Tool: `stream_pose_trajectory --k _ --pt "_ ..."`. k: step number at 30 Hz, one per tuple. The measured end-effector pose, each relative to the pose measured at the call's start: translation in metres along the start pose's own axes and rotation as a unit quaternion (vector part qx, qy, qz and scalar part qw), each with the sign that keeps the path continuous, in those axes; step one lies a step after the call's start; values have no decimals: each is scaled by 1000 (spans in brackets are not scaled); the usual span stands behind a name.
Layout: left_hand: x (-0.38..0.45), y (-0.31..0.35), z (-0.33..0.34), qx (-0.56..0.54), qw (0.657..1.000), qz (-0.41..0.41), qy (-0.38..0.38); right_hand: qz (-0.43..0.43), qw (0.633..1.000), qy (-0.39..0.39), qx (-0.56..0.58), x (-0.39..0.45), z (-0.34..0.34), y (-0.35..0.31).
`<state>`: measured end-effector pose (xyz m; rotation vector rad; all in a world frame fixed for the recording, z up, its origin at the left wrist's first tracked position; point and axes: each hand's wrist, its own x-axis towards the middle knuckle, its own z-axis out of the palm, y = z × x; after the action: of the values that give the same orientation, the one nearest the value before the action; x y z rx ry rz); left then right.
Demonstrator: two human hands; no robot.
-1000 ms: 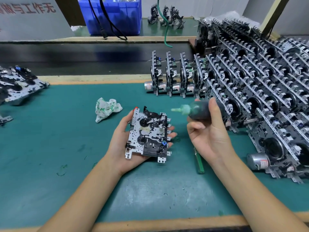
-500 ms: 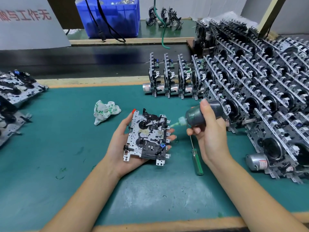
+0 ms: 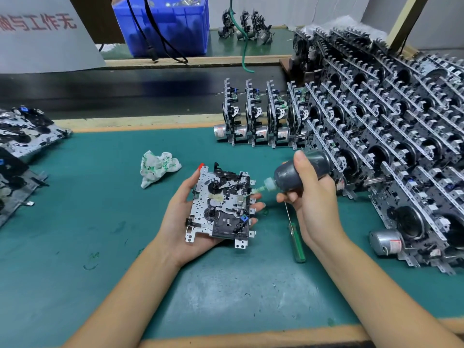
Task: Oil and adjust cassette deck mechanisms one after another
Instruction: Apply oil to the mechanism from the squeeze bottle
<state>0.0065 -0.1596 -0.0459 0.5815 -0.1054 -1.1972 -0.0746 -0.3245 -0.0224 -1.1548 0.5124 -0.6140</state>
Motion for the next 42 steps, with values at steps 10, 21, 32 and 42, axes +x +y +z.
stream_pose_trajectory --k 10,21,32,42 --pt "0 0 0 2 1000 3 4 -2 1000 -2 8 0 0 -1" --pt "1 -1 -1 13 1000 7 4 -129 983 -50 -119 2 -2 1" --pt "1 -1 -4 22 1000 8 -2 -176 926 -52 -328 4 -4 15" --pt "-6 8 -8 124 989 -76 -25 -183 923 -52 -335 5 -4 15"
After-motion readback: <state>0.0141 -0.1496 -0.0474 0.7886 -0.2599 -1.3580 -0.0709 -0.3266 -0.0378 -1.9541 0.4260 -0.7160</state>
